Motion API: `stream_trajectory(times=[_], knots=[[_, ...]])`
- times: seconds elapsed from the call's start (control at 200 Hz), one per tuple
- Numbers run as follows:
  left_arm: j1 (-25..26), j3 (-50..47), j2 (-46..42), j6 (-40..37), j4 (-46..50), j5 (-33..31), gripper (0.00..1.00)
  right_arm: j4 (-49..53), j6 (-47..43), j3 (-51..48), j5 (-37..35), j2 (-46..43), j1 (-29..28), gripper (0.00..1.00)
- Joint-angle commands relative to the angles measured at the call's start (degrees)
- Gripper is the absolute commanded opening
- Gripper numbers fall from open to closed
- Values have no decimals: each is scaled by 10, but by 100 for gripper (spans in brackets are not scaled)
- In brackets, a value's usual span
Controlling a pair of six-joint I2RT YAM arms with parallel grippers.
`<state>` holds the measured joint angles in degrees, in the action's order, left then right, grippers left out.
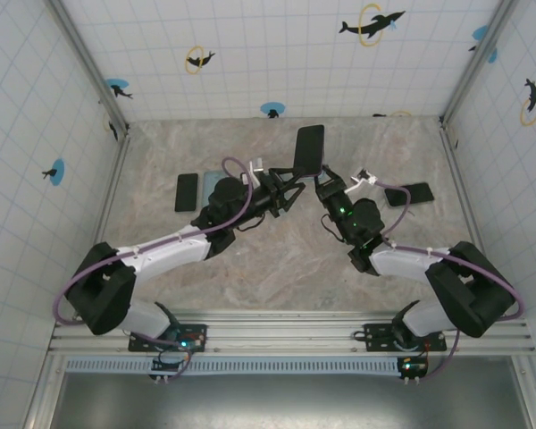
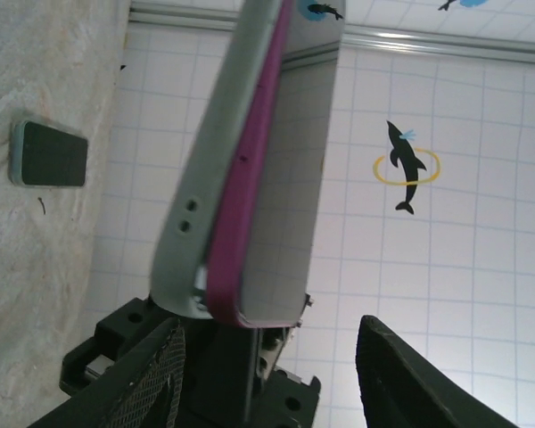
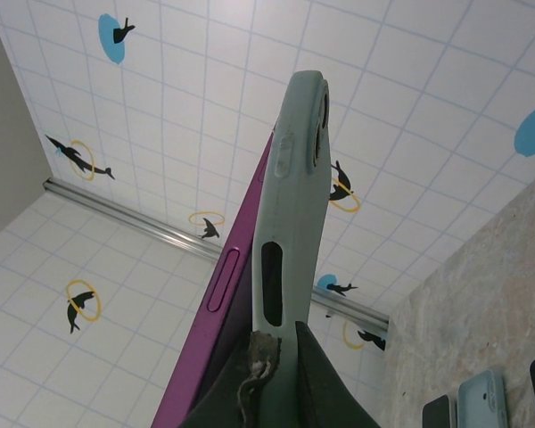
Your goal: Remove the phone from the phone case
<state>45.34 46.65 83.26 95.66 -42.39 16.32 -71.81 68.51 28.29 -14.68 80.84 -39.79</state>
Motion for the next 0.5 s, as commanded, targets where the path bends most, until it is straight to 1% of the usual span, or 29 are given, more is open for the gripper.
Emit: stream_trajectory(times=[0.0,0.125,0.265,0.49], knots=[[1,12,6,12,-42,-15,53,-71,-7,14,-6,-3,-5,2],[0,15,11,17,-65,-18,52,-71,-13,2,-3,-7,-5,2],[0,17,8,17,-64,-8,52,-74,-13,-7,-9,-7,-2,2],[8,-26,-24,19,-42,-5,54,-83,-6,2,-9,-2,8,2]])
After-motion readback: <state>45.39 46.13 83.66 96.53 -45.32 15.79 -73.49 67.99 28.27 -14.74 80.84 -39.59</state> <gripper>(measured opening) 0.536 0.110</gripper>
